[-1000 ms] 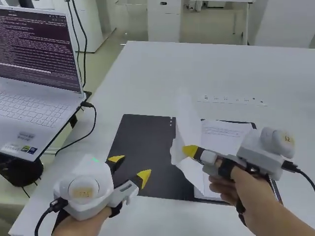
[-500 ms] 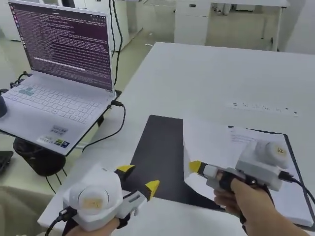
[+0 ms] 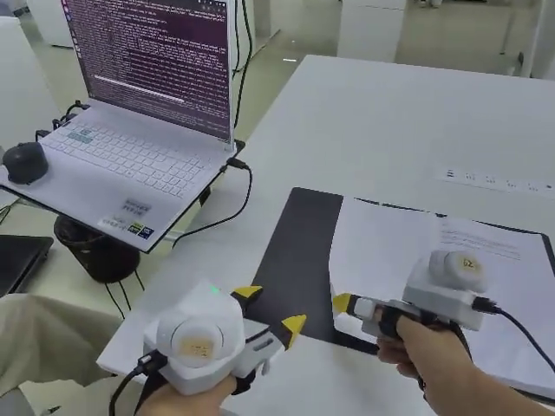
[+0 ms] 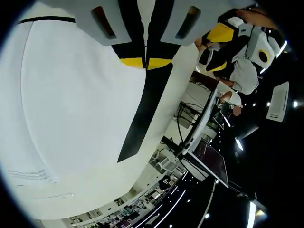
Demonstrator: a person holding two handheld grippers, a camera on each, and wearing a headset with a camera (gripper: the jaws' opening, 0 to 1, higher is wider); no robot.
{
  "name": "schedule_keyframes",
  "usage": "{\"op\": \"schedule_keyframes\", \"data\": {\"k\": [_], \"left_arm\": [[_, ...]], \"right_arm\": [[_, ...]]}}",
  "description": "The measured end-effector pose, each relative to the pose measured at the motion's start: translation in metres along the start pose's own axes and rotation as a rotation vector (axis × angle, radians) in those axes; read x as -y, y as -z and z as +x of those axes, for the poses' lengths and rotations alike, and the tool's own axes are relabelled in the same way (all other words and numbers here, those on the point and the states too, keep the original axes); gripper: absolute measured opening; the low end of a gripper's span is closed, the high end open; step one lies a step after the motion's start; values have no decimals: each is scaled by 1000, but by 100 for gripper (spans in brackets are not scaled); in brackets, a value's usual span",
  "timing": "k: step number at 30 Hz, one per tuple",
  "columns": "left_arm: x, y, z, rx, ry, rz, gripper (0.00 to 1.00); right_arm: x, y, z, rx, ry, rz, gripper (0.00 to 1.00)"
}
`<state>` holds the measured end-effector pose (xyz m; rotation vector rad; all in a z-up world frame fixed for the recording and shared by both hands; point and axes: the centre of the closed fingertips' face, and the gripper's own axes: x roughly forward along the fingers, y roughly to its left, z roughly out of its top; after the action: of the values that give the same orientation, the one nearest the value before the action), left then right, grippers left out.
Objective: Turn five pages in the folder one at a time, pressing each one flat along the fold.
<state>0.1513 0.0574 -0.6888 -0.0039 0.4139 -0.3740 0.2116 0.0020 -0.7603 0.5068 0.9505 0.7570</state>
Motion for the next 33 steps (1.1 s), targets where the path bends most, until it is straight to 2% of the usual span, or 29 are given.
{"op": "schedule_keyframes", "data": {"k": [7,15,16,20,22,26,30,33], "left_arm": [[5,3,2,-16,19,10,40],[5,12,6,-45,22,25,40],[5,13,7,-48,25,26,40],[6,19,14,-68,32,36,39],[7,21,17,-73,39,38,39],[13,26,27,-94,61,60,39],[22,31,43,-117,92,95,38],[31,35,60,-133,118,112,37]], "right_arm": [[5,12,14,-36,15,-2,0],[1,19,17,-49,1,-5,0],[0,20,16,-46,-12,9,0],[-2,21,16,-44,-57,45,9],[-2,23,16,-47,-59,43,12],[-7,11,5,13,-121,104,12],[4,-2,-10,43,-120,109,11],[17,-16,-25,83,-108,122,11]]}}
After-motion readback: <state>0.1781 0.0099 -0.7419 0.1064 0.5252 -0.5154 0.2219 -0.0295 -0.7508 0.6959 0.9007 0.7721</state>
